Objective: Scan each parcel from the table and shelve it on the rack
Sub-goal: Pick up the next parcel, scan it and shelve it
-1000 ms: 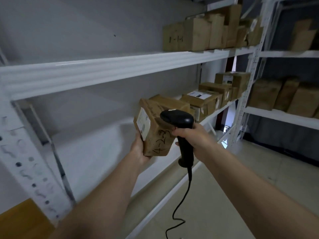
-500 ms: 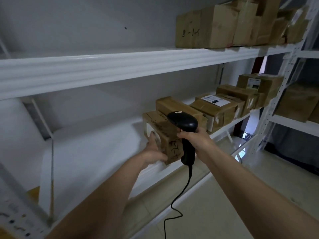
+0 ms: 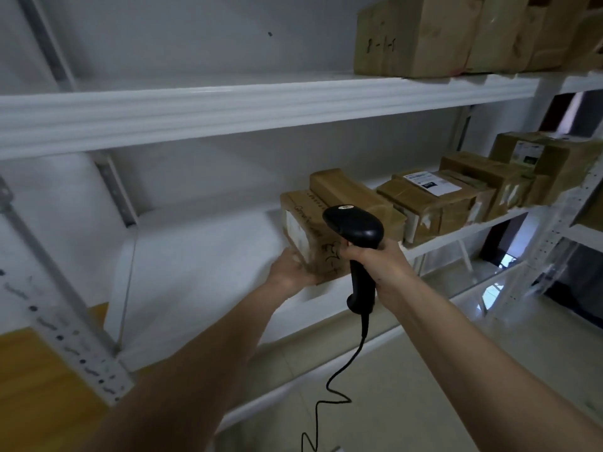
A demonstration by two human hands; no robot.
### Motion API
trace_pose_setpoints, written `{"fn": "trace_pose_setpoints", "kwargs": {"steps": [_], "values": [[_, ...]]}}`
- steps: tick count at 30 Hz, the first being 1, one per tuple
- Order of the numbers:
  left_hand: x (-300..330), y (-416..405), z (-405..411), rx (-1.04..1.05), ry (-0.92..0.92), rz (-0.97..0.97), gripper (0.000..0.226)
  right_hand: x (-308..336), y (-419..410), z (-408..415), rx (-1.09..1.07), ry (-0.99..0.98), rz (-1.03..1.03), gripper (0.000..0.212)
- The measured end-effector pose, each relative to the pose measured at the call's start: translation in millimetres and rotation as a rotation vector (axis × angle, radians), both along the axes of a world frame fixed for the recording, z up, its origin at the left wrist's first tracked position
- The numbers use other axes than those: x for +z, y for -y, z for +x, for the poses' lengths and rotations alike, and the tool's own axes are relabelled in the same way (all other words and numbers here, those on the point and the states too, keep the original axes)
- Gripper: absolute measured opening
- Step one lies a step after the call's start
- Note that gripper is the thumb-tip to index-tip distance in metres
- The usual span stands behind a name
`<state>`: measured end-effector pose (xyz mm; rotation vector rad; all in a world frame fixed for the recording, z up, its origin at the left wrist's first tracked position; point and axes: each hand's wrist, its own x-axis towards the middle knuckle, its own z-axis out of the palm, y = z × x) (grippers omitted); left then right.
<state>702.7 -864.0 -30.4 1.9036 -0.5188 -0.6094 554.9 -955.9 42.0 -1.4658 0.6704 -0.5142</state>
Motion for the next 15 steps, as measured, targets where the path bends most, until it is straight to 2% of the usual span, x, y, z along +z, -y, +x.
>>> {"fn": "trace_pose_setpoints", "kwargs": {"steps": [3, 5, 7, 9, 12, 15], "values": [[-5.0, -41.3, -10.3, 0.055, 0.179, 0.153, 0.016, -6.9, -31.1, 6.0, 0.128, -0.003, 0.064, 0.013], [-8.0, -72.5, -19.4, 0.024, 0.377, 0.363, 0.002, -13.9, -58.9, 11.9, 0.219, -0.012, 0.099, 0.014], [-14.1, -103.8, -25.6, -0.028, 0.526, 0.606, 0.015, -22.0, -88.3, 17.6, 0.318, -0.033, 0.133, 0.014], [-24.3, -140.0, -27.9, -0.054, 0.546, 0.763, 0.016, -30.3, -117.8, 24.3, 0.420, -0.065, 0.155, 0.014], [-37.1, -205.2, -28.9, 0.051, 0.450, 0.820, 0.005, -42.6, -164.5, 37.4, 0.529, -0.105, 0.173, 0.013], [-41.2, -271.7, -27.0, 0.173, 0.394, 0.819, 0.007, -53.1, -216.4, 52.3, 0.614, -0.134, 0.194, 0.010]]}}
